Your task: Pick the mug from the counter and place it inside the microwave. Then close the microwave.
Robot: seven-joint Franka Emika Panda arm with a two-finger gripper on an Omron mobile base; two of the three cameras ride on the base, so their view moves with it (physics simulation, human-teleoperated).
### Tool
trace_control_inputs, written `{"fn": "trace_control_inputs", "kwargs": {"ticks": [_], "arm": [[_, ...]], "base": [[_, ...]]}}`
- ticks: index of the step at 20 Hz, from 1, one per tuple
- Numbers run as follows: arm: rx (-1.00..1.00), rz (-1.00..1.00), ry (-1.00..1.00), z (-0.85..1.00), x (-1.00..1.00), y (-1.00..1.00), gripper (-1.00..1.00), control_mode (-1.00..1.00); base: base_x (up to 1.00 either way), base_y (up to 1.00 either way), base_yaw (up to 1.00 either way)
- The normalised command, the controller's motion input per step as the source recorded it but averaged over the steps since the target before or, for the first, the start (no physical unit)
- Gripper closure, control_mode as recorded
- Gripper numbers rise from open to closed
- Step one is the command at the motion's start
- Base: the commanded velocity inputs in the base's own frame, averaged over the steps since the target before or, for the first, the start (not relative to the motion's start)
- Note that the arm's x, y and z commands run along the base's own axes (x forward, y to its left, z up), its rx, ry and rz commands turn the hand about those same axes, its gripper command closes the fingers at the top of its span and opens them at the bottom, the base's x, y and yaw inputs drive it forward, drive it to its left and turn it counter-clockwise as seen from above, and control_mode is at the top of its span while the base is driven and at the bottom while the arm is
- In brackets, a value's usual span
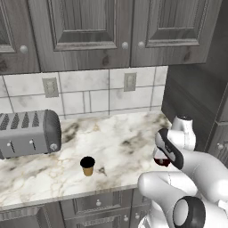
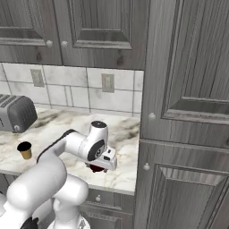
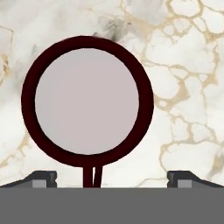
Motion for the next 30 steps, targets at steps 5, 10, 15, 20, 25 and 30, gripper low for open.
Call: {"fn": "trace_control_inputs", "kwargs": {"ticks": [5, 10, 15, 20, 25, 30], "arm": [[0.0, 0.01, 0.0, -0.09, 0.0, 0.15, -1.0, -1.0], [0.0, 0.03, 0.0, 0.0, 0.0, 0.17, -1.0, -1.0], [0.0, 0.01, 0.0, 0.0, 0.02, 0.02, -1.0, -1.0], [0.0, 0.0, 0.0, -0.02, 0.0, 0.0, -1.0, -1.0], [0.0, 0.0, 0.0, -0.18, 0.0, 0.0, -1.0, -1.0], [0.0, 0.0, 0.0, -0.06, 0.0, 0.0, -1.0, -1.0]], "base": [[0.0, 0.0, 0.0], [0.0, 0.0, 0.0], [0.0, 0.0, 0.0], [0.0, 0.0, 0.0], [0.0, 0.0, 0.0], [0.0, 0.0, 0.0]]}}
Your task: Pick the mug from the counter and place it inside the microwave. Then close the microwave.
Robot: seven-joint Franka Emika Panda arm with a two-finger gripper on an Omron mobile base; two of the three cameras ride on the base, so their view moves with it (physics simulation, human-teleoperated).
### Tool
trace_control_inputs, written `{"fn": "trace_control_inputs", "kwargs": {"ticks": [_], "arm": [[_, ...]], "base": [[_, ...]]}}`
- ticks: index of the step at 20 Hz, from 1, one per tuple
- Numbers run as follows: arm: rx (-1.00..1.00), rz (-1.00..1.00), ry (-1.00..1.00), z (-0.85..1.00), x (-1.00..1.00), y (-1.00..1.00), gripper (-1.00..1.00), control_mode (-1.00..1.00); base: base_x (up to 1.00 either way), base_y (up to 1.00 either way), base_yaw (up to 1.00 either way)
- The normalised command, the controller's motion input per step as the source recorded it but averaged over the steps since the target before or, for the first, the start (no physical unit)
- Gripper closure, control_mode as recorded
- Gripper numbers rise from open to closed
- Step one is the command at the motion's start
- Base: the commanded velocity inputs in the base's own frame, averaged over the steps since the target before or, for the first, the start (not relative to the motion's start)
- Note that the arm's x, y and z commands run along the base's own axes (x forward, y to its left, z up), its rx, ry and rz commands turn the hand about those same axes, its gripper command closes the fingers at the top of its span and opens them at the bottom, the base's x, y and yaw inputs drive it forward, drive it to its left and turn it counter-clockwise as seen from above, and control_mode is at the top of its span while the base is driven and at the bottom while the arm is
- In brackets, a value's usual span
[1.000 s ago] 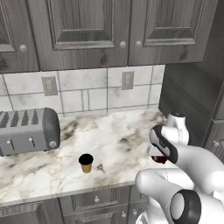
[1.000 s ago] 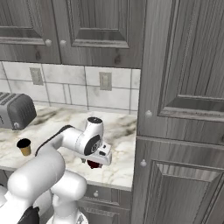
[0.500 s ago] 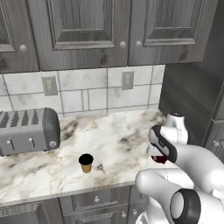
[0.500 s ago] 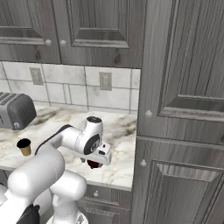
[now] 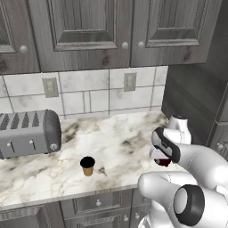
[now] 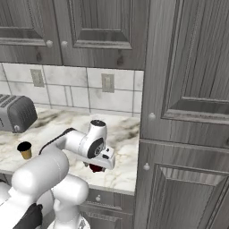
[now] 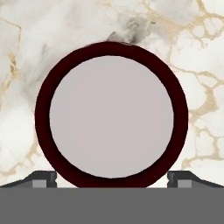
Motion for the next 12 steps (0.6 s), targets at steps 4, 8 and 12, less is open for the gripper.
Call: {"fn": "trace_control_inputs", "kwargs": {"ticks": [4, 8, 12], "arm": [[0.0, 0.0, 0.0, 0.0, 0.0, 0.0, -1.0, -1.0], [0.0, 0.0, 0.0, 0.0, 0.0, 0.0, 1.0, -1.0], [0.0, 0.0, 0.0, 0.0, 0.0, 0.0, 1.0, -1.0]], "base": [[0.0, 0.0, 0.0], [0.0, 0.0, 0.0], [0.0, 0.0, 0.0]]}}
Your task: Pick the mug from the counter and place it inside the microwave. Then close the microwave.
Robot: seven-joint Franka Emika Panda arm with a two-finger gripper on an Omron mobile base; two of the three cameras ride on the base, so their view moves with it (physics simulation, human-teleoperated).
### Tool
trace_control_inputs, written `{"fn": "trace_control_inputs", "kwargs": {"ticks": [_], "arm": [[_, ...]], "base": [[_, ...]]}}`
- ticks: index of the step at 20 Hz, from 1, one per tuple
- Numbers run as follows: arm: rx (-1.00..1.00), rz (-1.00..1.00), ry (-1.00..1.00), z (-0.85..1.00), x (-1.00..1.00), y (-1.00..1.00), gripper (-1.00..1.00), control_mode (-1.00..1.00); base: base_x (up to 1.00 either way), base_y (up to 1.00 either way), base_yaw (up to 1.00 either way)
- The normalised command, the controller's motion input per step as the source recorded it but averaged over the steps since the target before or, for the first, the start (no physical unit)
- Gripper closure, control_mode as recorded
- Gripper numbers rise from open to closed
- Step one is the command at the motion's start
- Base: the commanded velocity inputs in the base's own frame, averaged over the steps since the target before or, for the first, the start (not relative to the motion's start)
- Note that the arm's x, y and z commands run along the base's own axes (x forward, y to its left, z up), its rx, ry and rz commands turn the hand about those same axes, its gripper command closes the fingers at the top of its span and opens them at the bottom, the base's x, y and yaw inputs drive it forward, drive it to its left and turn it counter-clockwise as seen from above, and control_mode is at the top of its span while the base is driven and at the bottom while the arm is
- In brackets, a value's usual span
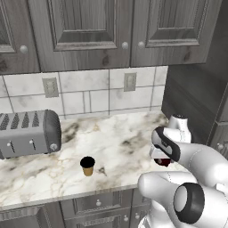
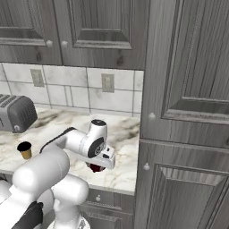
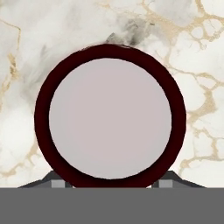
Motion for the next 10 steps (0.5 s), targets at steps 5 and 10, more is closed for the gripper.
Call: {"fn": "trace_control_inputs", "kwargs": {"ticks": [5, 10], "arm": [[0.0, 0.0, 0.0, 0.0, 0.0, 0.0, 1.0, -1.0], [0.0, 0.0, 0.0, 0.0, 0.04, 0.01, 1.0, -1.0]], "base": [[0.0, 0.0, 0.0], [0.0, 0.0, 0.0]]}}
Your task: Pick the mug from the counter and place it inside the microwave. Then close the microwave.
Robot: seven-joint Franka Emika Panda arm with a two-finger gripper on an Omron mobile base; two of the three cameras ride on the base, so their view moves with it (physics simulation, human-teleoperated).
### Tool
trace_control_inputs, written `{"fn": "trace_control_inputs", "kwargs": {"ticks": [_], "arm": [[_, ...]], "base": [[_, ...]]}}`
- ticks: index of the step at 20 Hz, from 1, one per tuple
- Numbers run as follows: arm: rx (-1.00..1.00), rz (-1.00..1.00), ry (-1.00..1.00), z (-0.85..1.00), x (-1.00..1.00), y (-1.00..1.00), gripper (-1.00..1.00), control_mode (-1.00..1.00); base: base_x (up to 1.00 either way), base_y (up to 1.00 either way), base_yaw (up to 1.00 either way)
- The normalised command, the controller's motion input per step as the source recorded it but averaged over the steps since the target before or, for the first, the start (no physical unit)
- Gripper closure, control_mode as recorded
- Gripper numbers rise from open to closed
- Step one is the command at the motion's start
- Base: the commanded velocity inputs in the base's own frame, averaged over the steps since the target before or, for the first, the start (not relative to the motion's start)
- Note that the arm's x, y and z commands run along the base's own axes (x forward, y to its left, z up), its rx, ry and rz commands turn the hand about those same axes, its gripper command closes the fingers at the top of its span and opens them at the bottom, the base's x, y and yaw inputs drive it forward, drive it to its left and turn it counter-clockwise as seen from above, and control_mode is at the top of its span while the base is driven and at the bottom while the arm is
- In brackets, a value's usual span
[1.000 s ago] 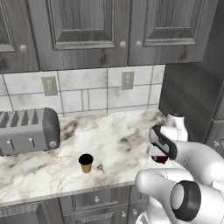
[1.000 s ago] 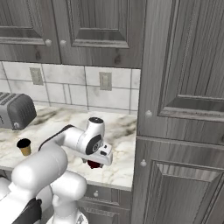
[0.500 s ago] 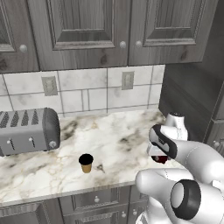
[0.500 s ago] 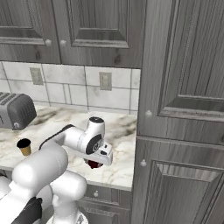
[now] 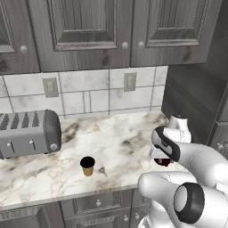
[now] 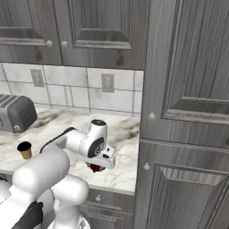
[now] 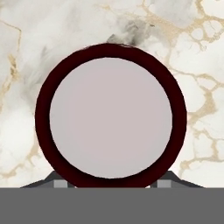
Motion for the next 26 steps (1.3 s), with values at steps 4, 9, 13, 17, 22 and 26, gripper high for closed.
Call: {"fn": "trace_control_inputs", "kwargs": {"ticks": [4, 9, 13, 17, 22, 26], "arm": [[-0.02, 0.0, 0.0, 0.02, 0.42, 0.1, 1.0, -1.0], [0.0, 0.0, 0.01, 0.22, 0.4, 0.12, 1.0, -1.0], [0.0, 0.0, 0.01, 0.41, 0.22, 0.06, 1.0, -1.0], [0.0, 0.0, 0.0, 0.52, 0.01, 0.04, 1.0, -1.0], [0.0, 0.0, 0.0, 0.6, -0.02, 0.04, 1.0, -1.0], [0.0, 0.0, 0.0, 0.58, -0.26, 0.01, 1.0, -1.0]], "base": [[0.0, 0.0, 0.0], [0.0, 0.0, 0.0], [0.0, 0.0, 0.0], [0.0, 0.0, 0.0], [0.0, 0.0, 0.0], [0.0, 0.0, 0.0]]}}
